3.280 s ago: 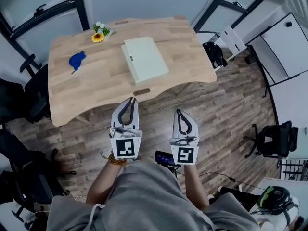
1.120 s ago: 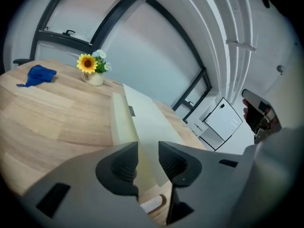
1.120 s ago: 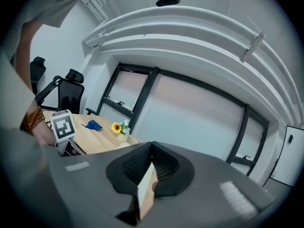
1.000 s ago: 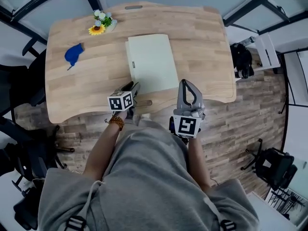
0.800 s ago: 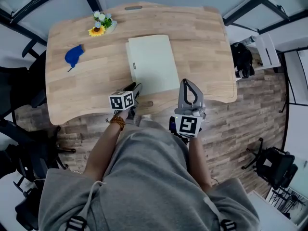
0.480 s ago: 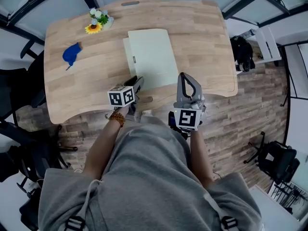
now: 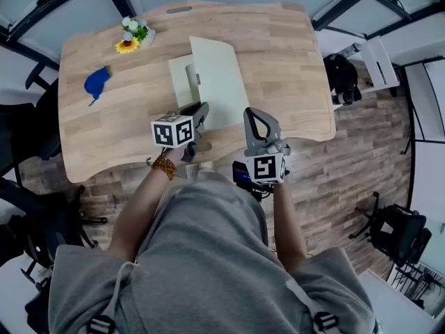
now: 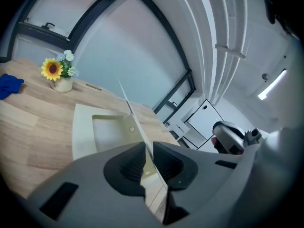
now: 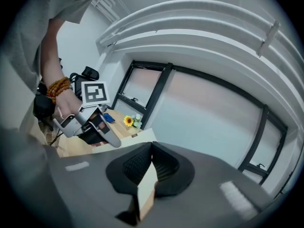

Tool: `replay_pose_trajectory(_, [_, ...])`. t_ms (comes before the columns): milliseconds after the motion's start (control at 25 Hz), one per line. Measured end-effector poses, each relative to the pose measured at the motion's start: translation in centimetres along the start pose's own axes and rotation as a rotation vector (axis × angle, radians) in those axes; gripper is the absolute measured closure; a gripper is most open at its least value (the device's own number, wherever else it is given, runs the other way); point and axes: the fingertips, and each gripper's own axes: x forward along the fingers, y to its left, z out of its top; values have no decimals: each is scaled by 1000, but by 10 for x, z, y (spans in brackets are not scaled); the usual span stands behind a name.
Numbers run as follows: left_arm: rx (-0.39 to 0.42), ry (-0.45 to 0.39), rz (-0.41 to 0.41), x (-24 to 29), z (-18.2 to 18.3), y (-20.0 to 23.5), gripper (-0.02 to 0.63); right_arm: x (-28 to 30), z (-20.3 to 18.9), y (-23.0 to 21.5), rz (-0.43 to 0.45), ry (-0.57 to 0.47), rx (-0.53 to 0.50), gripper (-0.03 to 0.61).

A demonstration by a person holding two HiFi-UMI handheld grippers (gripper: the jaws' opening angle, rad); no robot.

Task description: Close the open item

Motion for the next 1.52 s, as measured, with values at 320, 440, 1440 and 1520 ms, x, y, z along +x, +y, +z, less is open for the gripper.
replay_pose_trajectory(320, [-126,-3,-93,18,23,-30,571,7,-14,40,196,-10,-54,415])
replay_pose_trajectory(440, [-129,-2,-127,22,29,-44,571,8,-21,51,250,11,-98,360])
replay_pose_trajectory(1440, [-228,-210,-348,-29,44,-66,505,16,-43,41,159,76,-45,538])
replay_pose_trajectory(1520, [-175,-241,-227,-43,29,-31,502,12,-39,26,133,55,96,546])
